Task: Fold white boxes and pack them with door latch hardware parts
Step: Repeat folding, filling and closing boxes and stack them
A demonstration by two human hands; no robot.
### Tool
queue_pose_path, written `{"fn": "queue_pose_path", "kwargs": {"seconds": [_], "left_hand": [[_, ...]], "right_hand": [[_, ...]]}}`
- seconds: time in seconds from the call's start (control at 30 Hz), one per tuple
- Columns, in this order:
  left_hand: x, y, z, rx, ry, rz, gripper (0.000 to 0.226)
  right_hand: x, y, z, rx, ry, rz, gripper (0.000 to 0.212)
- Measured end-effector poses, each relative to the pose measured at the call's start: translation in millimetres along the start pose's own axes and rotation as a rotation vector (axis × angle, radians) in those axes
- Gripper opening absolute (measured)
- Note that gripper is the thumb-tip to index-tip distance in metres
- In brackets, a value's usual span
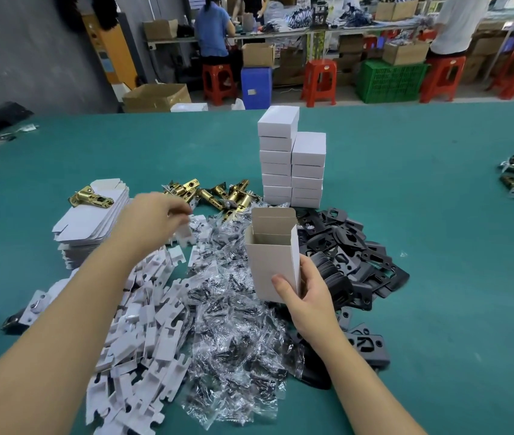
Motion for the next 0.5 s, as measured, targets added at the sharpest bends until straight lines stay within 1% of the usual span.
{"fn": "queue_pose_path", "kwargs": {"seconds": [0.07,0.1,0.17,0.23,0.33,0.4,0.5], "left_hand": [[-37.6,1.9,-26.1,0.045,0.243,-0.164,0.015],[-54.1,5.6,-41.3,0.082,0.368,-0.222,0.015],[-77.6,14.9,-74.0,0.180,0.514,-0.290,0.014],[-84.1,23.8,-105.4,0.285,0.529,-0.296,0.015],[-67.1,35.1,-140.4,0.418,0.414,-0.248,0.015],[-49.6,36.9,-149.6,0.417,0.353,-0.211,0.015],[-29.9,40.0,-158.0,0.413,0.337,-0.176,0.014]], "right_hand": [[0.5,0.2,2.0,-0.013,0.000,0.003,0.046],[0.8,0.2,2.4,-0.018,0.000,0.006,0.044],[1.0,-0.1,2.1,-0.020,-0.005,0.011,0.041],[1.1,0.0,2.8,-0.024,-0.004,0.013,0.040],[1.6,1.6,8.3,-0.037,-0.010,0.011,0.040],[1.6,2.7,11.2,-0.041,-0.020,0.012,0.041],[2.3,3.8,13.3,-0.049,-0.020,0.025,0.038]]}}
Point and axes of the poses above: each hand's wrist, its own y-axis away from the middle knuckle, its own x-axis out of the palm, z = x × y, the point moved 10 cm from there along -y, towards the middle knuckle, and after that the axes turned 13 degrees about -z, right-handed, at the moved point
